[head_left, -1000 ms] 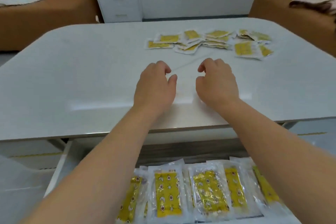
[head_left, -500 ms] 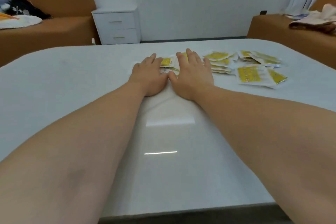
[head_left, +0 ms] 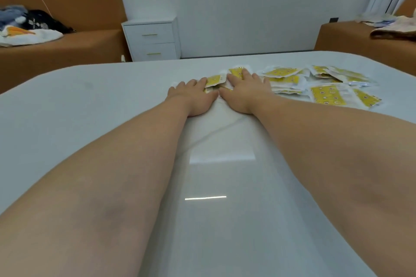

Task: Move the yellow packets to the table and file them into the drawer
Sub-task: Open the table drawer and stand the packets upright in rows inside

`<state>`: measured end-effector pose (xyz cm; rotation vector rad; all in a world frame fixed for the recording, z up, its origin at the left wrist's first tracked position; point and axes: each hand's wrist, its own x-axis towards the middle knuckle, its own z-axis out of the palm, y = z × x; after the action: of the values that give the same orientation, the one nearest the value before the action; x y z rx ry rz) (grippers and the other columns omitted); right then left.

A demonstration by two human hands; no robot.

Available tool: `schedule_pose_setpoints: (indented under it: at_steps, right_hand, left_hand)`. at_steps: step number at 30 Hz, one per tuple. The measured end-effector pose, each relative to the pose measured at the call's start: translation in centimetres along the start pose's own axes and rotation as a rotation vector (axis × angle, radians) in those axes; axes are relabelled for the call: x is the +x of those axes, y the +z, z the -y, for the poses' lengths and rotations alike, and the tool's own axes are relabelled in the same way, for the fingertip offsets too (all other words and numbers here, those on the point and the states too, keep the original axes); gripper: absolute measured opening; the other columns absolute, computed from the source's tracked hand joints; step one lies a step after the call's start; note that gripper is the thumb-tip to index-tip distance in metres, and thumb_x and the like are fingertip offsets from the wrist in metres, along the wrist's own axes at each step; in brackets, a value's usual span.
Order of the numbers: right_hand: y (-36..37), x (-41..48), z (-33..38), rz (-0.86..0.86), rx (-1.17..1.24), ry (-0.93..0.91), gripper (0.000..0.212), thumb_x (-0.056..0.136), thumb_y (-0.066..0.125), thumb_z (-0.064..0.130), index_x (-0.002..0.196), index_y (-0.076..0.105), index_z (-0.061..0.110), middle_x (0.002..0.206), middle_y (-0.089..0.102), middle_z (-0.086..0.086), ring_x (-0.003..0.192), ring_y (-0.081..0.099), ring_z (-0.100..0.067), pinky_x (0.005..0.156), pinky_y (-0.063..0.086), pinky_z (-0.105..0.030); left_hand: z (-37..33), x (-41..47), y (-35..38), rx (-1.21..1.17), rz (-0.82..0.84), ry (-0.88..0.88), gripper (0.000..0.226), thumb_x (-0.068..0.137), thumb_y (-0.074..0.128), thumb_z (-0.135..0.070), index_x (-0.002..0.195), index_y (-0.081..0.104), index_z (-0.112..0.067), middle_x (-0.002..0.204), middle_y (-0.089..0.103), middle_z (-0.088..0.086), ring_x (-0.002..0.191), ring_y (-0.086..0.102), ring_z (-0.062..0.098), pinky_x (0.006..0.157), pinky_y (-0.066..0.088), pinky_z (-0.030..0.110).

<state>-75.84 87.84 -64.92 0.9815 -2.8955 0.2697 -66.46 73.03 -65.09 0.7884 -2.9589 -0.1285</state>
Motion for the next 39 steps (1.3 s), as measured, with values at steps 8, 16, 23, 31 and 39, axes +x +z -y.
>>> schedule_pose_setpoints:
  at_steps: [8, 16, 23, 31, 39]
  right_hand:
    - [-0.6, -2.7, -0.2, 0.076, 0.011, -0.109, 0.056, 0.107, 0.019, 0.043, 0.162, 0.014, 0.035, 0.170, 0.003, -0.014, 0.153, 0.017, -0.040, 0.123, 0.016, -0.049]
    - [-1.2, -10.2, -0.4, 0.056, 0.051, -0.135, 0.051, 0.110, 0.023, 0.033, 0.161, 0.023, 0.027, 0.168, 0.013, -0.015, 0.149, 0.027, -0.040, 0.120, 0.025, -0.053]
    - [-4.2, -22.1, 0.8, 0.048, 0.203, -0.143, 0.039, 0.110, 0.028, 0.020, 0.144, 0.048, 0.021, 0.144, 0.047, -0.006, 0.128, 0.045, -0.035, 0.109, 0.034, -0.047]
    - [-7.7, -35.5, 3.1, 0.084, 0.291, -0.135, 0.024, 0.110, 0.036, 0.015, 0.121, 0.057, 0.014, 0.103, 0.048, 0.002, 0.105, 0.050, -0.025, 0.096, 0.041, -0.039]
    - [-5.1, -38.4, 2.0, -0.134, 0.265, -0.166, 0.023, 0.105, 0.046, 0.015, 0.115, 0.065, 0.024, 0.123, 0.067, 0.006, 0.143, 0.042, -0.026, 0.115, 0.032, -0.050]
  left_hand:
    - [-0.1, -3.9, -0.4, -0.003, 0.067, 0.013, 0.071, 0.096, 0.018, -0.066, 0.159, 0.012, -0.036, 0.167, 0.016, -0.006, 0.153, 0.016, 0.027, 0.122, 0.015, 0.051]
    - [-1.2, -12.6, -1.7, -0.023, 0.065, 0.081, 0.060, 0.103, 0.025, -0.054, 0.157, 0.025, -0.030, 0.165, 0.026, -0.003, 0.147, 0.029, 0.029, 0.119, 0.025, 0.045]
    - [-2.4, -23.8, -5.1, -0.042, 0.078, 0.061, 0.047, 0.106, 0.031, -0.046, 0.150, 0.040, -0.034, 0.151, 0.048, -0.002, 0.132, 0.049, 0.026, 0.101, 0.039, 0.036]
    - [-3.8, -37.2, -5.6, -0.230, 0.030, -0.067, 0.050, 0.099, 0.050, -0.053, 0.145, 0.046, -0.033, 0.140, 0.052, -0.004, 0.126, 0.048, 0.023, 0.105, 0.040, 0.045]
    - [-4.0, -39.4, -5.1, -0.499, -0.098, -0.133, 0.027, 0.092, 0.062, -0.030, 0.119, 0.058, -0.029, 0.110, 0.057, -0.009, 0.118, 0.044, 0.019, 0.116, 0.029, 0.051]
